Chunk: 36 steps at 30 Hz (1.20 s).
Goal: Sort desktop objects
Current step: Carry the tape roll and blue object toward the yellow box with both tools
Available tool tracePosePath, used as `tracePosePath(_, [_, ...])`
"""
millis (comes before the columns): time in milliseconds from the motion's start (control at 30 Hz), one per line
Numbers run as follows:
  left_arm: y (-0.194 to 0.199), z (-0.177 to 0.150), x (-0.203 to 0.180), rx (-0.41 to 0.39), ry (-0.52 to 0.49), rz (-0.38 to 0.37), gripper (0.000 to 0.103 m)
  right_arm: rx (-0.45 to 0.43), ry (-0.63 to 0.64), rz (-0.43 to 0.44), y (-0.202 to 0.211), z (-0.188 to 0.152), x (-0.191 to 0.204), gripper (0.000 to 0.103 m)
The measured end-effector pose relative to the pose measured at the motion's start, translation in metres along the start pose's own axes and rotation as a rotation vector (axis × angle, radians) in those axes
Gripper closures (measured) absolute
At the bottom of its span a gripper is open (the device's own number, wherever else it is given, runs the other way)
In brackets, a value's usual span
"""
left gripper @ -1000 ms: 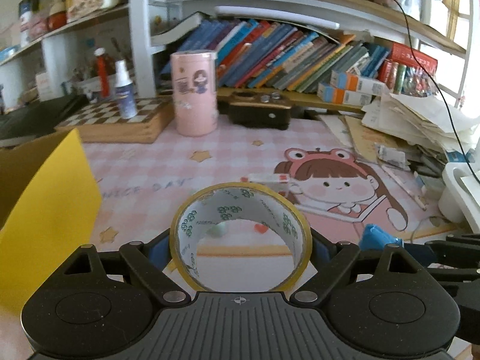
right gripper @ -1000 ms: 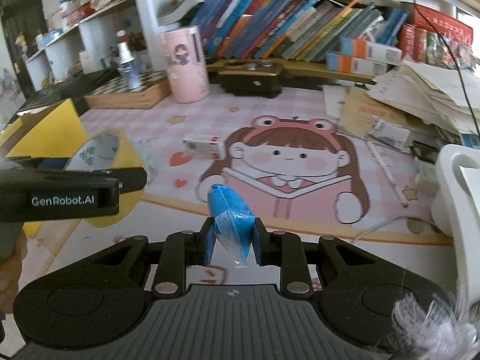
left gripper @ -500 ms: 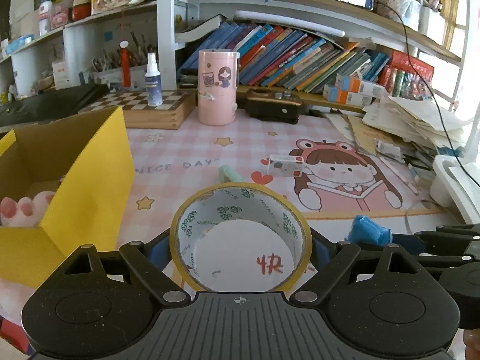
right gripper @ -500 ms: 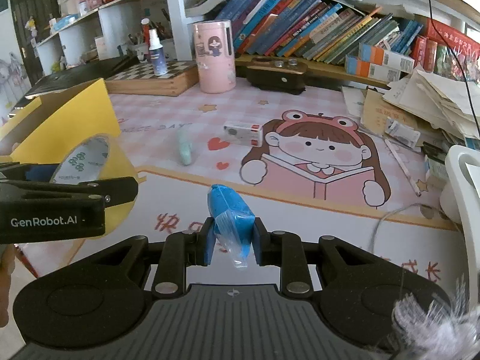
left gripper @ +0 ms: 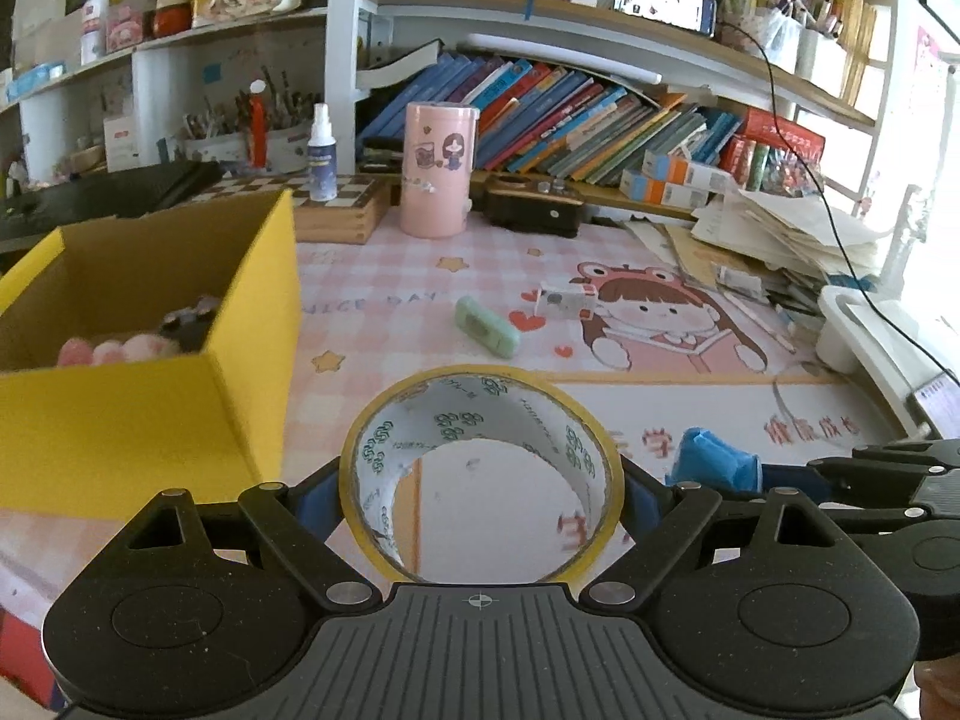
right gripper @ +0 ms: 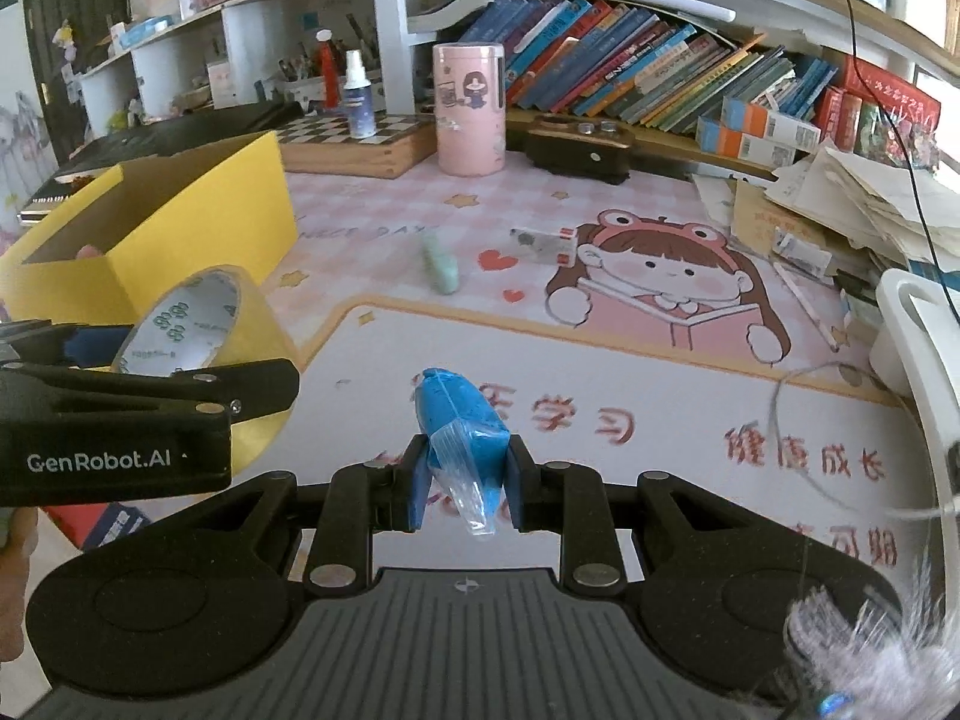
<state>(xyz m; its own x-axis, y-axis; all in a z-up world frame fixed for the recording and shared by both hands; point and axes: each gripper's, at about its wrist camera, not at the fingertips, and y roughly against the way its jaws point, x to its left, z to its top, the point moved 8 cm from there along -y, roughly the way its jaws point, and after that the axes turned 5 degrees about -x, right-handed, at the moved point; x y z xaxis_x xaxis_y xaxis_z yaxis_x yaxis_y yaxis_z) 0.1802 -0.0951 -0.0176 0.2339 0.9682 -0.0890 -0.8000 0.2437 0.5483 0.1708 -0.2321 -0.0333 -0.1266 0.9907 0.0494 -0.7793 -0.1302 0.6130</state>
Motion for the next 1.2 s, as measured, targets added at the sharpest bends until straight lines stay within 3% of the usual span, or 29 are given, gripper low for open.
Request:
tracePosePath(467, [0.076,-0.046,0.062,0.010,0.026,0.024,0.014,0.018,-0.009,0.016,0.045,-0.044,0.087,0.080])
tracePosePath(967, [0.136,-0.092,0.144,0.039,0.119,0.187,0.014,0.068,0.082,0.172,0.053,-0.072,0.189,0.080])
tracePosePath(1200, [0.154,-0.097,0.167,0.020,0.160,0.244,0.014,0.070,0.131,0.229,0.053,-0.072,0.219,0.080])
